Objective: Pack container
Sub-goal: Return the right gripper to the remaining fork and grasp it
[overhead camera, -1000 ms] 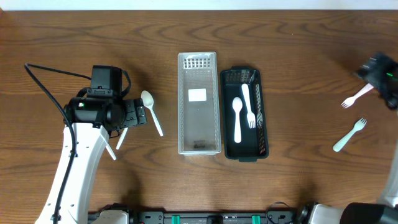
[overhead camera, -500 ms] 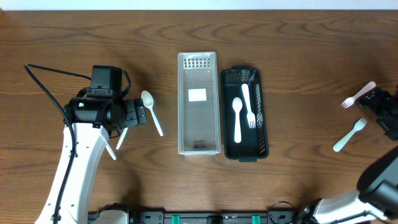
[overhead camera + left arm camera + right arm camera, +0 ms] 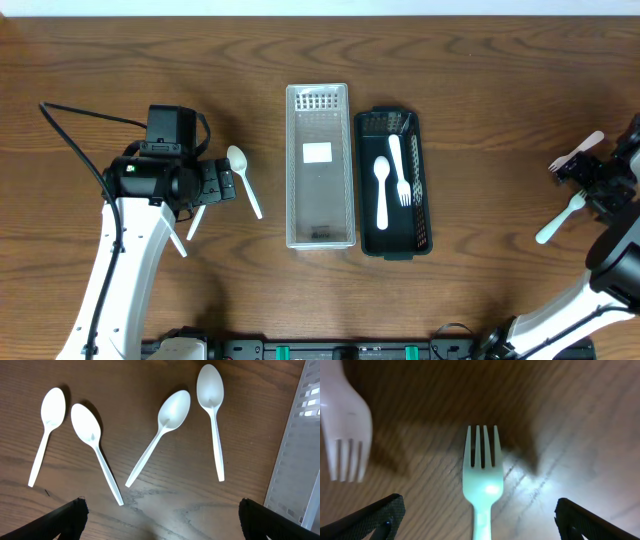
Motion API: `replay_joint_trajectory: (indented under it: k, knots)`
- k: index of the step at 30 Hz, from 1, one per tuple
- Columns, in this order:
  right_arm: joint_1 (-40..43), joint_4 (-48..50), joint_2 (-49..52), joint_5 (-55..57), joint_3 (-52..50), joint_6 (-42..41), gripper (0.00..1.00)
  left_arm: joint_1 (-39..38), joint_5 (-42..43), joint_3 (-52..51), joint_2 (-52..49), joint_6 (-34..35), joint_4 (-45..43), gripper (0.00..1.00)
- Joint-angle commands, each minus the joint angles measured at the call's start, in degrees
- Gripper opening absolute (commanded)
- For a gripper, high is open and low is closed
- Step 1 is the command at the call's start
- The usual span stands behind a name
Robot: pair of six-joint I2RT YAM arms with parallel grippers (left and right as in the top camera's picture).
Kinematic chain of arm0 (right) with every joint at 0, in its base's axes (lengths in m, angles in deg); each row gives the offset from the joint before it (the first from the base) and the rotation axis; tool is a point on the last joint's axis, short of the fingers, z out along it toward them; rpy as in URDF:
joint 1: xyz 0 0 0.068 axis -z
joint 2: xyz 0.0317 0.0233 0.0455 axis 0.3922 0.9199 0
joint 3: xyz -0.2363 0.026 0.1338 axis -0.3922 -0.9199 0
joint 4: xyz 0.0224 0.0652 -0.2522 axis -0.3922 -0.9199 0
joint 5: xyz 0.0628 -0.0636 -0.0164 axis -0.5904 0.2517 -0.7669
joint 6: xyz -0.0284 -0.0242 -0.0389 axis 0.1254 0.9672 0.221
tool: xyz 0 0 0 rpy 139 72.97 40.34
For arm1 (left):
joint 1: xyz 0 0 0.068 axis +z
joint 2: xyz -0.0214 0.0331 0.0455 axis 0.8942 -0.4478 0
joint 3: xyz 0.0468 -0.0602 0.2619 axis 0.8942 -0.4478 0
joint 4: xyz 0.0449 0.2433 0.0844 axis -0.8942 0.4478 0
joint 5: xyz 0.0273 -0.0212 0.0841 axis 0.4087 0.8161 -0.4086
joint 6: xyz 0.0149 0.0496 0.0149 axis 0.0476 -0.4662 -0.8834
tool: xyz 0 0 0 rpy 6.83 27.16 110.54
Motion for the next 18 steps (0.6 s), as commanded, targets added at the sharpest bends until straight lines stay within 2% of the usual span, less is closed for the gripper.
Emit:
replay_joint_trajectory:
  k: [1,12,18]
  knots:
    - [0.31,1.03,1.07,-1.31,-0.33,2.43,0.99,0.31,-0.7,0.52,-0.31,0.55,0.11,0.98]
    - [0.33,2.78,1.66,-1.97,-0.44,4.37,0.99,0.31,-0.7,0.52,-0.31,0.55,0.11,0.98]
    - [0.33,4.48,1.66,-1.79,-2.69,4.35,0.92,0.31,-0.7,0.52,-0.31,0.55,0.11,0.98]
